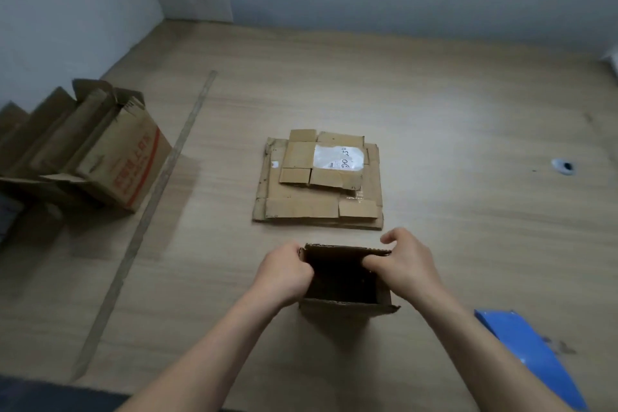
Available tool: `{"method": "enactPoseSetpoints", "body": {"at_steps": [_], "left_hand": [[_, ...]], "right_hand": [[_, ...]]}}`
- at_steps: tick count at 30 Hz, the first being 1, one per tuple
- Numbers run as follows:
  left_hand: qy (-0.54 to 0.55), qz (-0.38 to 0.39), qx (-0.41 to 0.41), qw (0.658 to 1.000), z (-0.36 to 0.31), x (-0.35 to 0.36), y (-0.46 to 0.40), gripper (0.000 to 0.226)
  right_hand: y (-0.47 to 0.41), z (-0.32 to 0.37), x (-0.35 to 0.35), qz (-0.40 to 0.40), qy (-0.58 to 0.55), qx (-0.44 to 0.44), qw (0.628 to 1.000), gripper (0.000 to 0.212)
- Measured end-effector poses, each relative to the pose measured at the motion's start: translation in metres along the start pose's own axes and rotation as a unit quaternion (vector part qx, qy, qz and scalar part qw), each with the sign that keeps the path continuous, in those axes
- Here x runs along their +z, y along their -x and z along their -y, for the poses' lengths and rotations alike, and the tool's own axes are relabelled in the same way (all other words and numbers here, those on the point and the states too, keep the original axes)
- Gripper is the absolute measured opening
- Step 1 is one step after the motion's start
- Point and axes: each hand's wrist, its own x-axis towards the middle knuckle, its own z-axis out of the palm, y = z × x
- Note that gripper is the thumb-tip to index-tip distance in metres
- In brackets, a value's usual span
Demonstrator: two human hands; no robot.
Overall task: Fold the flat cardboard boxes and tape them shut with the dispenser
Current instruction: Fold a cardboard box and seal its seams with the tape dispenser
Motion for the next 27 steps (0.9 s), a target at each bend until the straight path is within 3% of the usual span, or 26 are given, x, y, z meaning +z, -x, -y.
{"method": "enactPoseSetpoints", "body": {"at_steps": [4, 6, 9, 14, 17, 18, 21, 24, 27], "left_hand": [[0.012, -0.029, 0.026, 0.999, 0.005, 0.008, -0.005, 0.014], [0.017, -0.036, 0.061, 0.997, 0.003, 0.007, 0.002, 0.035], [-0.014, -0.041, 0.138, 0.990, 0.006, 0.004, 0.013, 0.045], [-0.091, 0.046, 0.250, 0.963, 0.017, -0.006, 0.015, 0.052], [-0.043, 0.013, 0.268, 0.962, 0.021, -0.001, 0.009, 0.025], [-0.023, -0.010, 0.262, 0.965, 0.022, 0.001, 0.008, 0.025], [0.028, -0.074, 0.218, 0.973, 0.027, 0.011, 0.005, 0.048], [-0.005, -0.075, 0.243, 0.967, 0.033, 0.014, 0.002, 0.083], [-0.088, -0.040, 0.315, 0.944, 0.035, 0.017, -0.005, 0.058]], "right_hand": [[0.012, -0.012, 0.009, -0.037, -0.101, 0.008, 0.994, 0.049], [0.013, -0.015, 0.010, -0.050, -0.092, 0.003, 0.995, 0.042], [0.014, -0.020, 0.011, -0.053, -0.124, -0.001, 0.991, 0.037], [0.026, -0.032, 0.003, 0.037, -0.251, -0.066, 0.965, 0.049], [0.029, -0.041, -0.001, 0.083, -0.214, -0.105, 0.968, 0.068], [0.028, -0.044, 0.000, 0.078, -0.171, -0.112, 0.976, 0.068], [0.023, -0.052, 0.006, 0.026, -0.059, -0.141, 0.988, 0.056], [0.021, -0.063, 0.013, 0.005, -0.095, -0.149, 0.984, 0.049], [0.019, -0.072, 0.018, 0.002, -0.151, -0.153, 0.977, 0.047]]}}
